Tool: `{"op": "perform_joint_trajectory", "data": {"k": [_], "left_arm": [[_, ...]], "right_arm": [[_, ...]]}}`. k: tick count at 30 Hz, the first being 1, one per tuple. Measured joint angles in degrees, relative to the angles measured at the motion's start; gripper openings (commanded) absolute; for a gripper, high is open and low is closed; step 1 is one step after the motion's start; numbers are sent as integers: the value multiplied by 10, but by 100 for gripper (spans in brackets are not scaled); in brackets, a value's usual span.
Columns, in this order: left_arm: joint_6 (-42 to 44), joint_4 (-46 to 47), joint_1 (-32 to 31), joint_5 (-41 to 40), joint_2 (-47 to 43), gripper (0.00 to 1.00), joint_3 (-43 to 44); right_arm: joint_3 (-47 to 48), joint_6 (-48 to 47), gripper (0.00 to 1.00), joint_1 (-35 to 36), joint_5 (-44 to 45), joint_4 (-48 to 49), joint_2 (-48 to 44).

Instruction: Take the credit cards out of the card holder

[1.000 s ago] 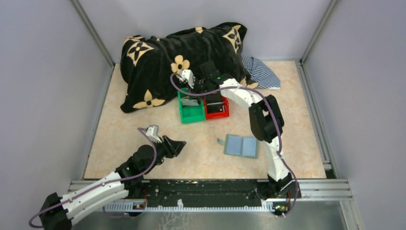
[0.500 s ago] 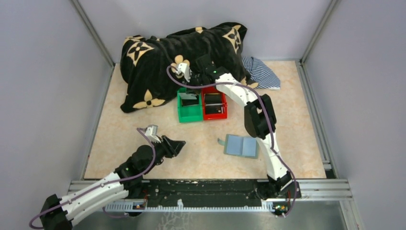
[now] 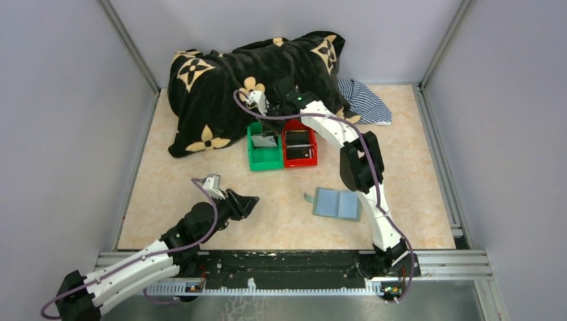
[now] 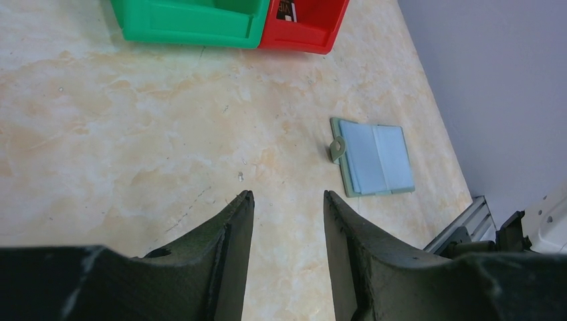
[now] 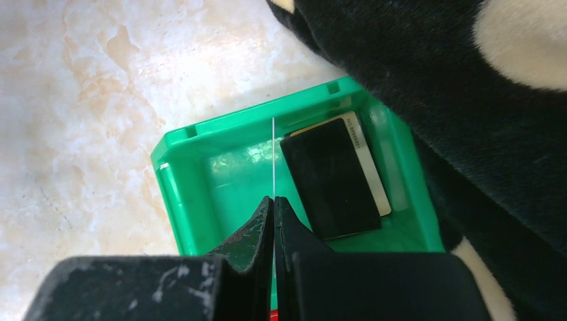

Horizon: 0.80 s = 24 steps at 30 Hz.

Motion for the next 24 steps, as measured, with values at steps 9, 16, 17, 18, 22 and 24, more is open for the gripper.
{"op": "perform_joint_trajectory", "data": {"k": [9,16,17,18,22,24], "left_arm": [[2,14,4,5,25,48,0],[2,14,4,7,29,48,0],[2,14,4,7,30,48,0],[2,14,5,7,32,48,0],[2,14,5,7,39,48,2],[2,14,6,7,41,48,2]], "right_arm": [[-64,-3,0,-23,-56,11,0],[-64,-4,0,-46,-94,23,0],[-64,-5,0,-47,-97,26,0],[-63,-4,0,-47,-99,27,0],[-49,-4,0,-49,-104,28,11],[-38,-4,0,-49,-104,30,22]]}}
